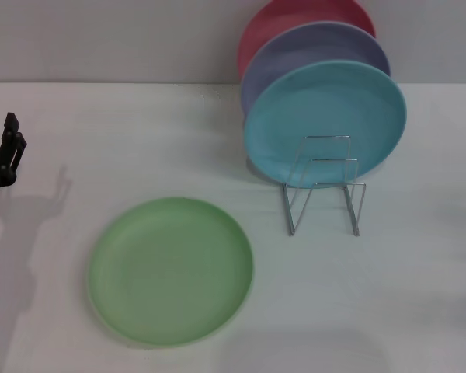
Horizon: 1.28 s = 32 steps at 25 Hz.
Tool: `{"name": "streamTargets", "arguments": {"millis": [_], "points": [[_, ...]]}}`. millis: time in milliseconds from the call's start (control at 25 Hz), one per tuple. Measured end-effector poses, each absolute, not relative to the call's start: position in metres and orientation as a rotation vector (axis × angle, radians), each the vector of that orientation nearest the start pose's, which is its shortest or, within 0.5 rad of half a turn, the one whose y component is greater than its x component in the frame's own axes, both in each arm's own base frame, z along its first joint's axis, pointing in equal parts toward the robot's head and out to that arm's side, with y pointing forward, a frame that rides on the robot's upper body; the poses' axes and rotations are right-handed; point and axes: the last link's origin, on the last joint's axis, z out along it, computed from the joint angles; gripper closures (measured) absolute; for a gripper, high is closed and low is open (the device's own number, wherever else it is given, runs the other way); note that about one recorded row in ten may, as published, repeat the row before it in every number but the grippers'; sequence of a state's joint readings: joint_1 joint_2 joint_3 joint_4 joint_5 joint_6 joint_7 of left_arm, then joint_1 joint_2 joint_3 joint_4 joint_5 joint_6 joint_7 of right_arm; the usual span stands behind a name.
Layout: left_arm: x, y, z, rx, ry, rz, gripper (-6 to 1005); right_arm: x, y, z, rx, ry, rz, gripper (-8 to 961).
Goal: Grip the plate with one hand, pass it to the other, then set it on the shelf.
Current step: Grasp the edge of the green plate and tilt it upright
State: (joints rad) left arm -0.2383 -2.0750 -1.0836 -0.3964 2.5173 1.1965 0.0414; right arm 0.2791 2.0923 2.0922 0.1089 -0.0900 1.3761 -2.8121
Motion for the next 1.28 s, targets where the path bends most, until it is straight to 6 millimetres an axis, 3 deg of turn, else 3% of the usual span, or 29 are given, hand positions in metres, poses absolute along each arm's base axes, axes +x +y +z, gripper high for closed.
{"name": "streamTargets", "arguments": {"millis": [400,560,600,640,760,920,1200,1280], "points": [[-0.322,0.307,-0.006,-1.519,-0.461,-0.673,256,0.391,0.268,0.064,-1.149,0.580,0.765,210],[-0.311,0.314,-0.013,-1.570,-0.492,-0.612,255,0.391,0.269,0.064,-1.151,0.582,0.764,210],[-0.298,0.319,-0.013,-1.597,-0.501,-0.579,255,0.391,0.269,0.064,-1.151,0.583,0.763,211],[-0.286,0.324,-0.010,-1.633,-0.546,-0.549,255,0.391,0.269,0.063,-1.154,0.586,0.761,211],[-0.281,0.327,-0.008,-1.655,-0.584,-0.533,254,0.391,0.269,0.062,-1.158,0.586,0.761,211],[-0.254,0.336,0.010,-1.816,-0.798,-0.388,253,0.389,0.270,0.062,-1.164,0.584,0.764,211],[-0.244,0.337,0.017,-1.951,-0.937,-0.223,251,0.389,0.272,0.061,-1.168,0.588,0.765,211],[-0.244,0.334,0.022,-2.011,-1.058,-0.127,250,0.388,0.273,0.060,-1.169,0.588,0.766,211]]}}
